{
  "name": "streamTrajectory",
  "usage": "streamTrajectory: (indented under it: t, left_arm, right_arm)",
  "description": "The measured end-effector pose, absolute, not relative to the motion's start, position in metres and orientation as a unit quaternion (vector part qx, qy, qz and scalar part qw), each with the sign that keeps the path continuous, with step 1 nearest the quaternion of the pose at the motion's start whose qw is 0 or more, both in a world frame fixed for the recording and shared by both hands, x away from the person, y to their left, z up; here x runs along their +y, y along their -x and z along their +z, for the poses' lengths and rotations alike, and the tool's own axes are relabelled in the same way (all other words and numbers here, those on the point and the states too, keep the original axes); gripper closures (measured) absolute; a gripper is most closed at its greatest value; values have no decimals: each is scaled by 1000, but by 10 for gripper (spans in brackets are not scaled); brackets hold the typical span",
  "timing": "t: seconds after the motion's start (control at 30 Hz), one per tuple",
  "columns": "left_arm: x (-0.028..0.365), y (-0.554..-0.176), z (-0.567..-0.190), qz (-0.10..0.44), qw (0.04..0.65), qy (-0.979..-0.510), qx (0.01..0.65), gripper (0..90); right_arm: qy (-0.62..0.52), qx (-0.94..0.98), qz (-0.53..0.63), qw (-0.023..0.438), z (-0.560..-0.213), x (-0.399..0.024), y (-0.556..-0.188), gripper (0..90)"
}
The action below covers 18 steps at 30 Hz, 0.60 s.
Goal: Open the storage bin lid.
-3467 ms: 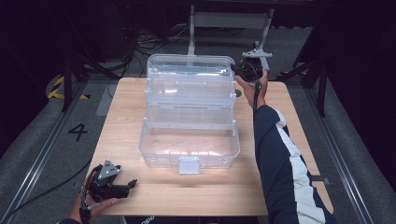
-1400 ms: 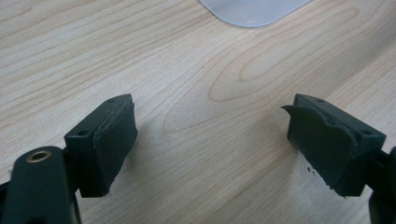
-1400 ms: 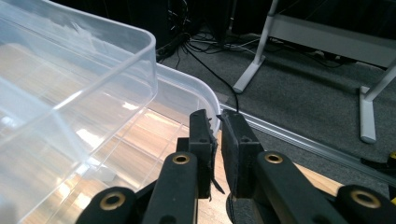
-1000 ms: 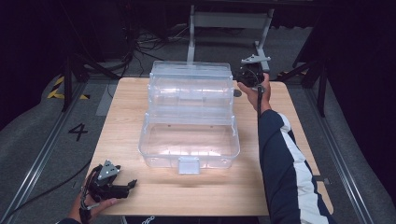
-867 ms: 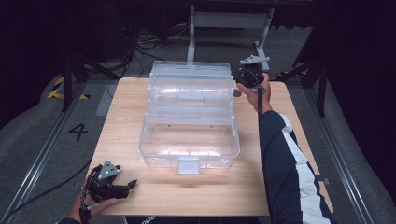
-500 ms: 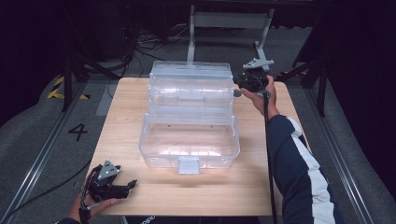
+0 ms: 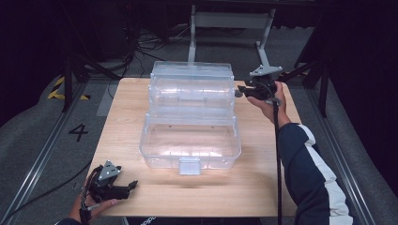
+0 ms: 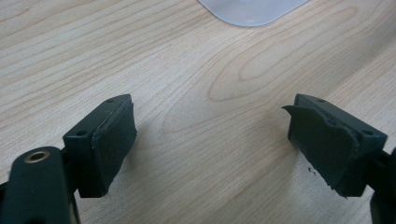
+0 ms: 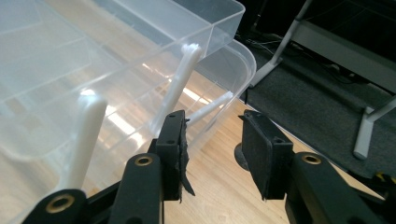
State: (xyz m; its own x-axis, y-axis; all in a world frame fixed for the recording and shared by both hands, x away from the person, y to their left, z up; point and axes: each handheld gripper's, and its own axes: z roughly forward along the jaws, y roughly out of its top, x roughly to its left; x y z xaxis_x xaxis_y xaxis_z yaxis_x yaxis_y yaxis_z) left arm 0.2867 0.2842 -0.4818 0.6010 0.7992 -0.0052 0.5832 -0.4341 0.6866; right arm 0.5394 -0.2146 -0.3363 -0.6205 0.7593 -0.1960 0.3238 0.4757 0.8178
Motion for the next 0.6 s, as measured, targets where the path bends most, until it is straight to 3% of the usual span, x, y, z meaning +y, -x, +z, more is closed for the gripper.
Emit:
streamTrajectory:
  t: [0.6]
  left_arm:
    - [284,-287,-482,162,331,-831,417,154]
  right_arm:
    - [-310,830,375,273,-340,-226,-504,524]
